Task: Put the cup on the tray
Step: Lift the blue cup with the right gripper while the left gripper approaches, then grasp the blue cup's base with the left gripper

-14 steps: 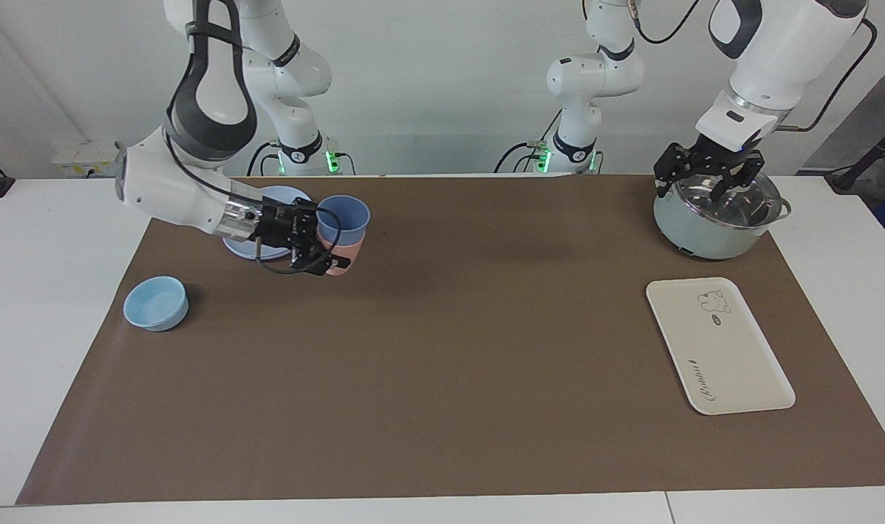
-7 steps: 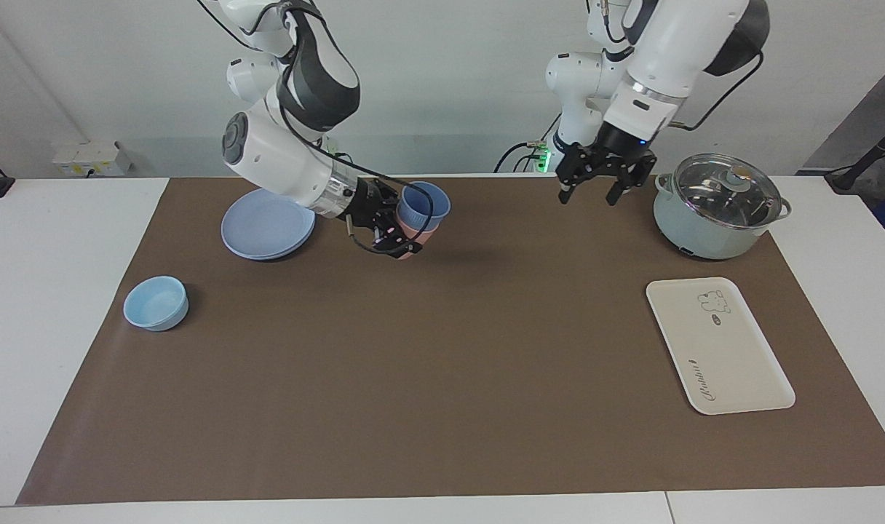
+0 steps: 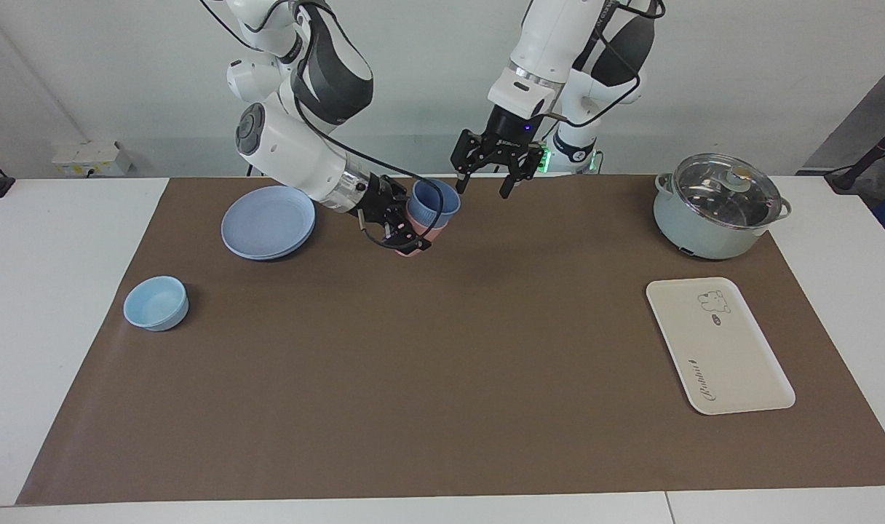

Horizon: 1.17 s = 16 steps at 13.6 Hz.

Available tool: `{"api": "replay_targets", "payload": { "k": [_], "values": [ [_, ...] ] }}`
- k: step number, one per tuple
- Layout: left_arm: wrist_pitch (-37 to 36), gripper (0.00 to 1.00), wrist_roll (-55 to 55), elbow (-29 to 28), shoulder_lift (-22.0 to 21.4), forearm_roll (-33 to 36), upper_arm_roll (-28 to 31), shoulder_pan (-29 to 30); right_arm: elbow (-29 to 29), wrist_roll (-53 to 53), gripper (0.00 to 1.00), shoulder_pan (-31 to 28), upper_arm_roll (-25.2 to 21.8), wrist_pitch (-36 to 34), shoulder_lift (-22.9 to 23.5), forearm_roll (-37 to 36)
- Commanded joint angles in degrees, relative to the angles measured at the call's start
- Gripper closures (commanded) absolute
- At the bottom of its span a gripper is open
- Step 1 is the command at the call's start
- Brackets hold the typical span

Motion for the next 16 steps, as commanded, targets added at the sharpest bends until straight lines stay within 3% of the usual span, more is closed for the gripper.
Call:
{"api": "replay_targets", "payload": {
  "k": [1, 4, 5, 7, 8, 13, 16],
  "values": [
    [6.0, 0.13, -2.5, -2.6, -0.2, -1.8, 1.1, -1.6, 0.7, 2.0, 1.0, 0.2, 0.0, 0.3, 0.1, -1.2],
    [8.0, 0.22, -2.6, -2.8, 1.4, -1.9, 1.1, -2.2, 0.7, 2.0, 1.0, 0.3, 0.0, 0.3, 0.0, -1.2],
    [9.1, 0.33, -2.9, -2.9, 1.7, -1.9, 1.1, -2.3, 0.7, 2.3, 1.0, 0.3, 0.0, 0.3, 0.0, -1.3],
    [11.0, 0.87, -4.5, -2.9, 2.2, -3.3, 1.1, -2.5, 0.7, 2.4, 1.0, 0.3, 0.0, 0.3, 0.0, -1.5],
    [11.2, 1.0, -4.7, -2.9, 2.3, -3.3, 1.1, -3.4, 0.7, 2.4, 1.0, 0.3, 0.0, 0.2, 0.0, -1.6],
    [9.5, 1.0, -5.3, -1.8, 2.4, -3.4, 1.2, -3.0, 0.7, 2.4, 1.0, 0.3, 0.0, -0.1, 0.0, -1.9],
    [1.0, 1.0, -5.3, 3.4, 1.4, -3.4, 2.1, -2.5, 0.8, 1.9, 1.0, -0.4, 0.0, -0.4, 0.1, -1.8]
  ]
}}
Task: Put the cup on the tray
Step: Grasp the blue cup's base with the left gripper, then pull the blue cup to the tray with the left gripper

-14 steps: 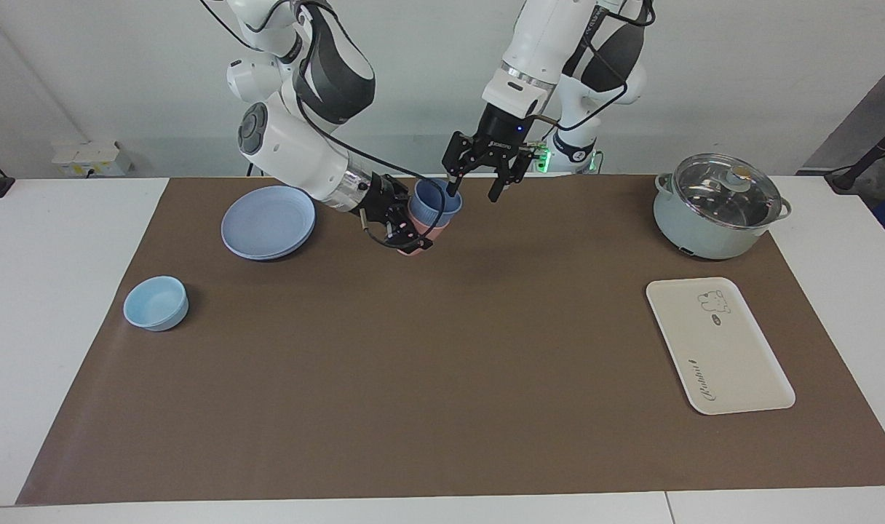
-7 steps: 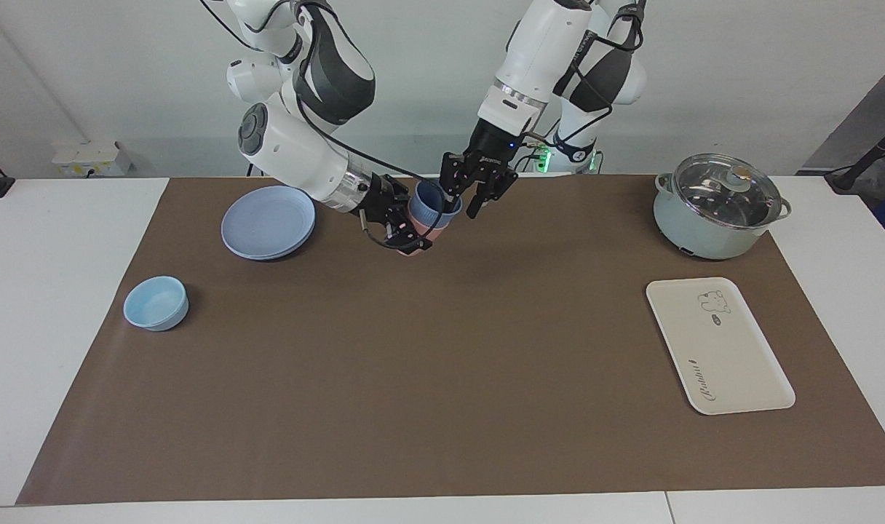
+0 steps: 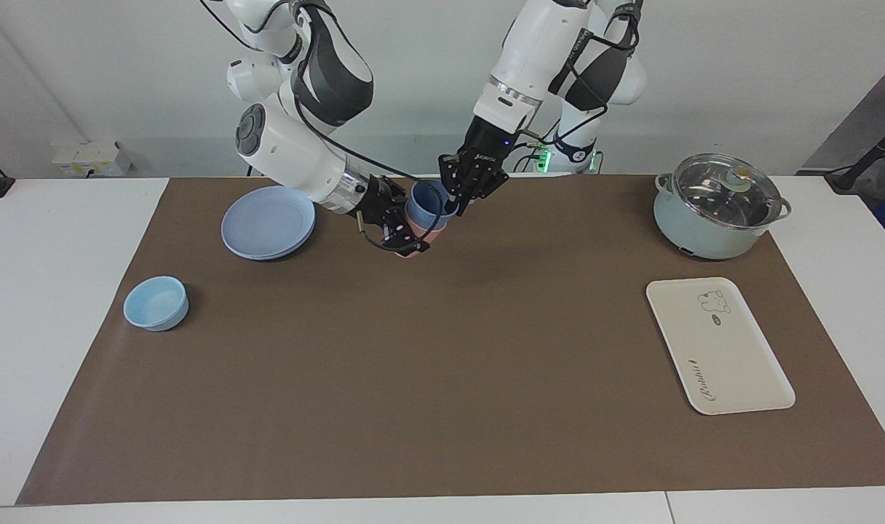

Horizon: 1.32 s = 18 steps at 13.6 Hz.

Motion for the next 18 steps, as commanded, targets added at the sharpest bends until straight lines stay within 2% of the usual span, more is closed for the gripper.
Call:
{"api": "replay_targets", "payload": {
  "k": [1, 4, 7, 9, 11, 14, 15, 18],
  "values": [
    [-8.9, 1.0, -0.4, 5.4, -1.4, -0.9, 1.8, 1.3, 0.4, 1.0, 1.0, -0.8, 0.4, -0.6, -0.1, -1.2],
    [-18.4, 1.0, 1.9, 10.2, -2.2, -0.8, 2.0, 6.0, 0.3, 0.5, 1.0, -2.8, 0.3, -1.2, -0.1, -0.8],
    [-21.7, 1.0, 8.2, 10.1, -2.2, -0.8, 2.1, 13.6, -0.4, -6.8, 1.0, -8.2, 0.3, -5.0, 0.6, 1.6],
    [-21.3, 1.0, 14.6, 7.2, -3.6, -0.8, 2.6, 19.3, -1.5, -13.9, 1.0, -12.9, 0.3, -5.7, 2.0, 4.3],
    [-18.8, 1.0, 26.2, 1.6, -5.6, -0.8, 2.6, 28.0, -1.5, -20.3, 1.0, -16.8, 0.3, -7.3, 4.5, 6.2],
    [-10.0, 1.0, 40.2, -3.6, -4.0, -0.8, 2.6, 38.3, -1.3, -26.9, 1.0, -21.2, 0.3, -7.5, 8.2, 9.0],
    [-7.3, 1.0, 44.3, -3.8, -1.8, -0.9, 2.5, 41.4, -1.1, -30.0, 1.0, -22.9, 0.3, -7.5, 9.4, 10.8],
    [2.9, 1.0, 51.4, -3.4, 6.5, -0.9, 2.5, 45.3, 1.1, -34.0, 1.0, -28.2, 0.3, -9.8, 13.9, 12.6]
  ]
}}
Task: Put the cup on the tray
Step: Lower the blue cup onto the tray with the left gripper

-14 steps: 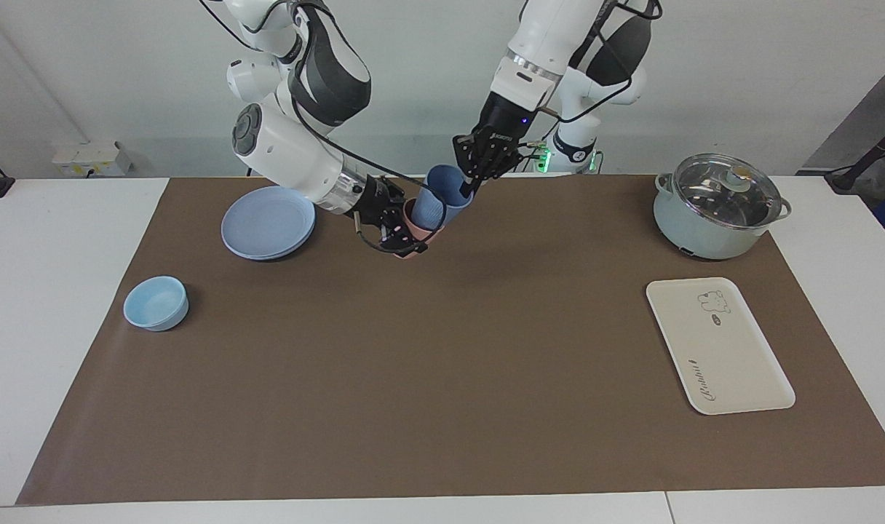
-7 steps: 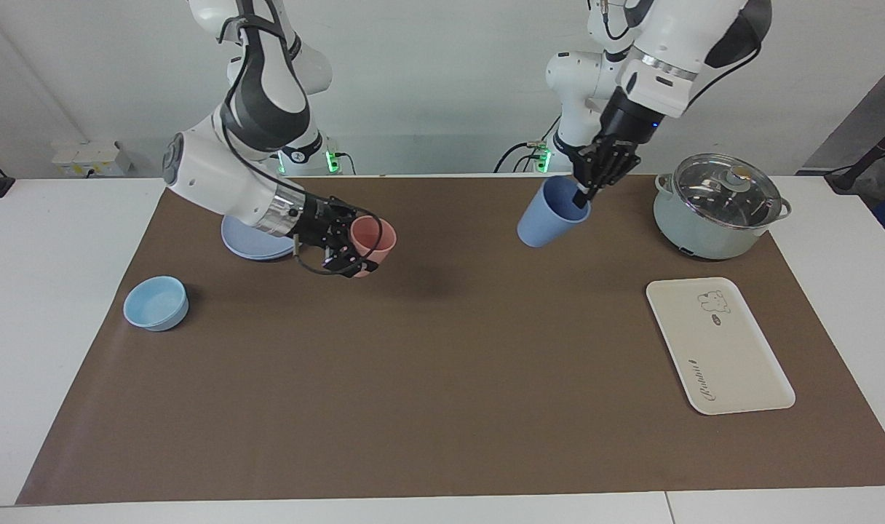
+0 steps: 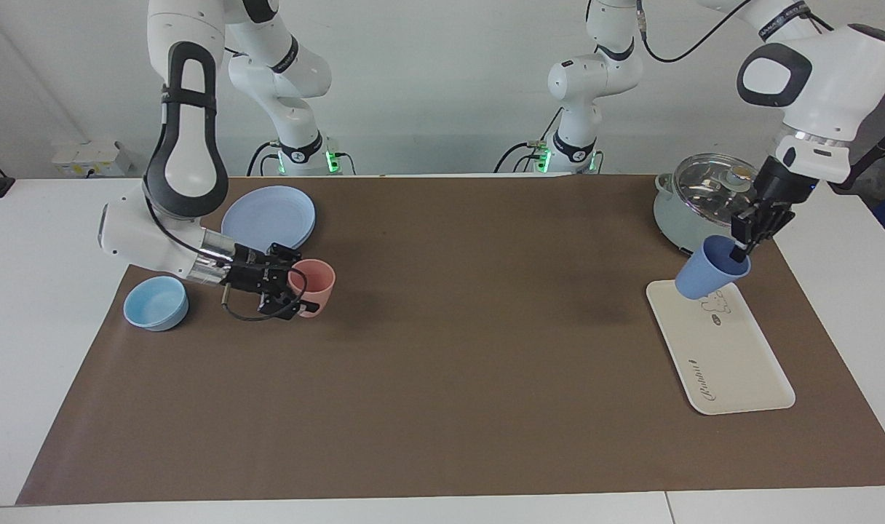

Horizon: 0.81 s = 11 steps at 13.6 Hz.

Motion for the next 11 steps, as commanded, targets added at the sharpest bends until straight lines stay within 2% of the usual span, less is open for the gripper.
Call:
{"api": "replay_targets", "payload": {
  "k": [1, 2, 4, 6, 7, 9, 10, 11],
  "values": [
    [8.6, 1.0, 6.0, 0.2, 6.9, -0.6, -0.9, 2.6, 3.9, -4.4, 1.0, -5.3, 0.6, -4.3, 5.2, 2.2],
    [10.7, 1.0, 8.9, -0.2, 8.4, -0.6, -0.9, 3.3, 6.1, -6.6, 1.0, -6.6, 0.6, -5.6, 7.6, 1.9],
    [12.4, 1.0, 12.5, -1.4, 9.2, -0.7, -1.0, 5.0, 7.1, -7.2, 1.0, -6.9, 0.5, -5.7, 8.7, 1.7],
    [16.5, 1.0, 13.8, -1.5, 12.8, -0.7, -1.0, 4.5, 9.6, -8.2, 1.0, -8.9, 0.5, -7.1, 12.5, 1.4],
    [19.1, 1.0, 13.9, -1.9, 14.3, -0.7, -1.1, 4.3, 9.9, -8.4, 1.0, -8.9, 0.5, -7.0, 12.6, 1.4],
    [19.5, 1.0, 13.9, -1.9, 15.2, -0.7, -1.3, 4.1, 8.4, -9.5, 1.0, -9.1, 0.5, -6.7, 12.8, 2.1],
    [19.2, 0.68, 14.0, -1.8, 15.2, -0.7, -1.3, 3.9, 7.6, -12.3, 1.0, -10.2, 0.5, -6.9, 13.2, 2.1],
    [18.9, 0.01, 13.9, -1.5, 15.2, -0.7, -1.3, 3.2, 6.6, -13.8, 1.0, -10.7, 0.5, -7.0, 13.2, 2.1]
  ]
}}
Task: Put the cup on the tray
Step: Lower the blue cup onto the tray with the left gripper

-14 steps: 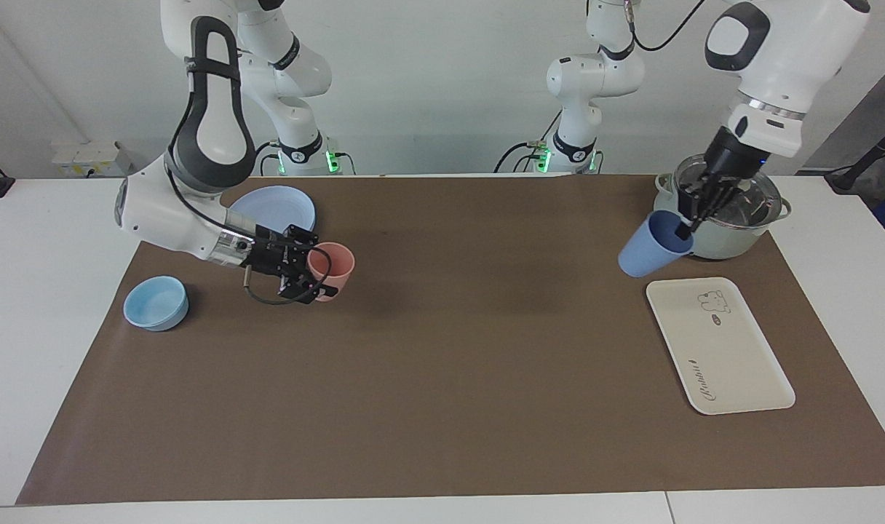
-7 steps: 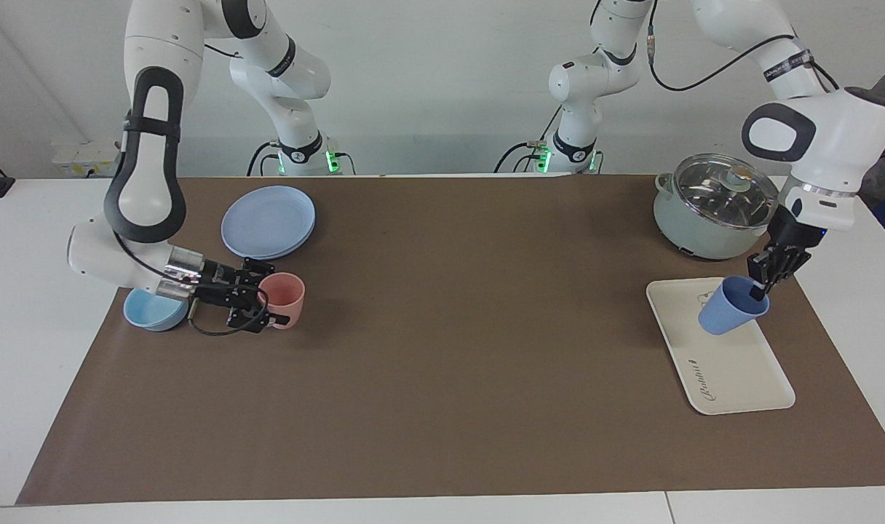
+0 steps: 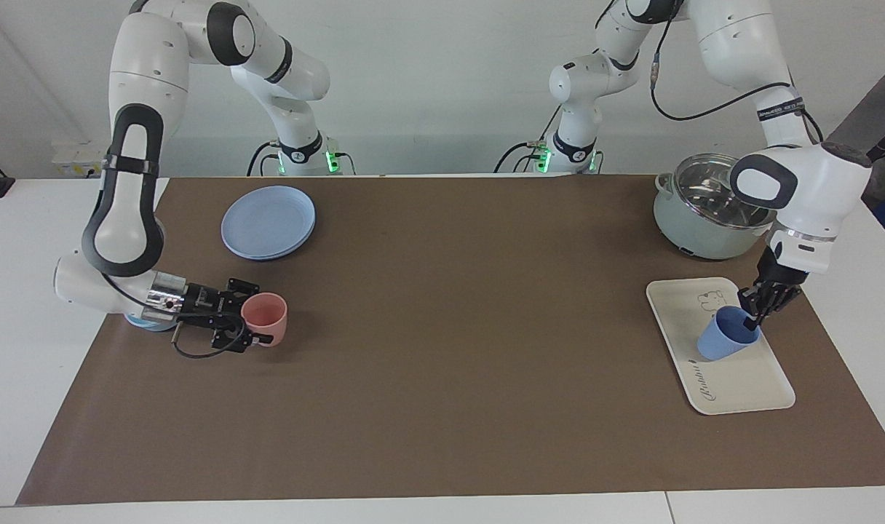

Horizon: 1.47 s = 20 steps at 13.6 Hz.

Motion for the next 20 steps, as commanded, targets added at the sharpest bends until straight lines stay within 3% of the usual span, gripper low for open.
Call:
{"api": "replay_targets", "payload": {
  "k": [1, 4, 6, 7, 9, 13, 15, 20],
  "values": [
    [0.1, 0.0, 0.8, 0.0, -1.1, -0.6, 0.0, -1.0, -1.2, -4.5, 1.0, -2.3, 0.5, -1.9, 0.5, 1.4],
    [-11.0, 0.0, 0.4, 4.7, -4.2, 0.4, 0.3, -2.1, -1.7, -4.9, 1.0, -2.3, 0.5, -2.1, 0.2, 1.5],
    [-22.9, 0.0, 0.2, 10.9, -5.7, 6.0, -0.1, -2.6, -2.1, -5.1, 0.35, -2.3, 0.3, -1.3, 0.1, 1.3],
    [-27.4, 0.0, 0.1, 13.4, -6.1, 9.0, -0.1, -3.5, -2.7, -6.5, 0.21, -2.3, 0.2, -1.4, 0.0, 1.1],
    [-32.4, 0.0, -1.0, 13.6, -8.9, 11.2, -0.1, -6.8, -2.7, -8.1, 0.03, -2.3, -0.1, -0.9, 0.0, 0.5],
    [-45.1, 0.0, -1.1, 12.4, -13.8, 15.1, -0.3, -14.2, -2.1, -11.3, 0.01, -2.6, -0.7, 1.3, -0.7, -3.7],
    [-46.5, 0.0, -1.8, 9.5, -16.2, 15.1, -0.3, -17.8, -2.1, -15.1, 0.01, -2.7, -1.5, 2.1, -1.7, -5.4],
    [-51.2, 0.0, -6.6, 12.9, -18.7, 14.3, -1.3, -19.1, -2.2, -27.9, 0.01, -1.8, -1.3, 6.4, -7.7, -25.2]
  ]
}}
